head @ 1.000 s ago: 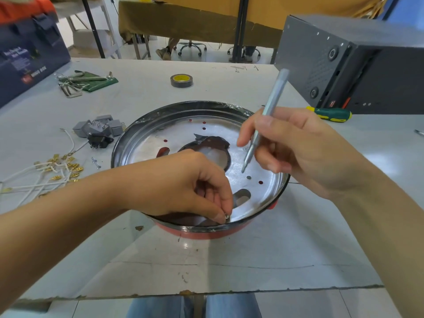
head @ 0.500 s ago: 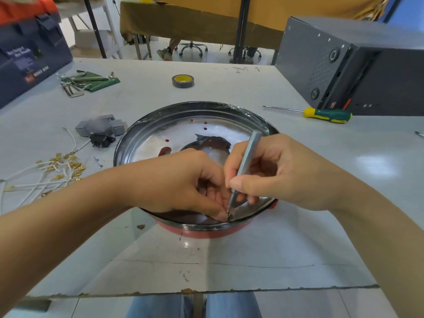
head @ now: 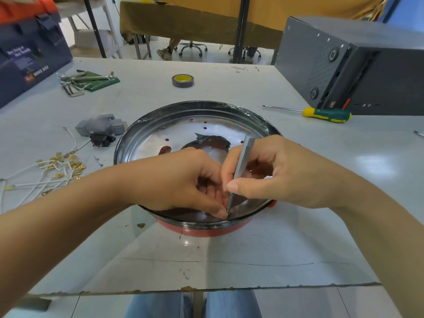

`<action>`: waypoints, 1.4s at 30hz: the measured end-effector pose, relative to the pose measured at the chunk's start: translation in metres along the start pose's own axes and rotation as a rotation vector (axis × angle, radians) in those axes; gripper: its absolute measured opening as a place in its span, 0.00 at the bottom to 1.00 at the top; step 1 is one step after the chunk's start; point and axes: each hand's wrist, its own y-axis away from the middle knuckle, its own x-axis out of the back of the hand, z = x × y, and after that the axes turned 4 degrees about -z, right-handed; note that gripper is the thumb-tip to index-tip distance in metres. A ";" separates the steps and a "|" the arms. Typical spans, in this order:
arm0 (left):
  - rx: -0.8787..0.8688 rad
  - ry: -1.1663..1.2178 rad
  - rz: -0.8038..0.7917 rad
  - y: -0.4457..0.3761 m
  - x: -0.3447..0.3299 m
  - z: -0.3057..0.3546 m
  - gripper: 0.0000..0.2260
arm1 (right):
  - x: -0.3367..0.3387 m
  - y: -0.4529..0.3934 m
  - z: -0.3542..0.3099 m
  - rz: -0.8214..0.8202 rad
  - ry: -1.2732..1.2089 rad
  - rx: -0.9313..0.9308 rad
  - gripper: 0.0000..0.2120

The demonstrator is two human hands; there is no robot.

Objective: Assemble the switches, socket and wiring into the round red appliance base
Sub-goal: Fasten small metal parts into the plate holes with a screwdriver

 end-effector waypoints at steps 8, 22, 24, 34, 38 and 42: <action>0.004 -0.011 0.020 0.000 -0.001 0.002 0.12 | 0.013 -0.002 -0.013 -0.093 0.105 -0.018 0.07; 0.028 -0.108 0.025 0.009 0.002 0.009 0.08 | 0.028 -0.018 -0.048 -0.253 0.536 -0.078 0.05; -0.011 -0.151 0.075 0.015 0.000 0.008 0.08 | 0.028 -0.017 -0.049 -0.241 0.572 -0.084 0.05; -0.113 -0.355 0.146 0.026 -0.008 0.004 0.12 | 0.018 -0.018 -0.050 -0.173 0.708 -0.200 0.20; -0.113 -0.292 0.146 0.026 -0.010 0.006 0.06 | 0.018 -0.020 -0.053 -0.221 0.737 -0.183 0.13; -0.046 -0.298 0.155 0.027 -0.010 0.006 0.13 | 0.023 -0.021 -0.058 -0.317 0.710 -0.201 0.06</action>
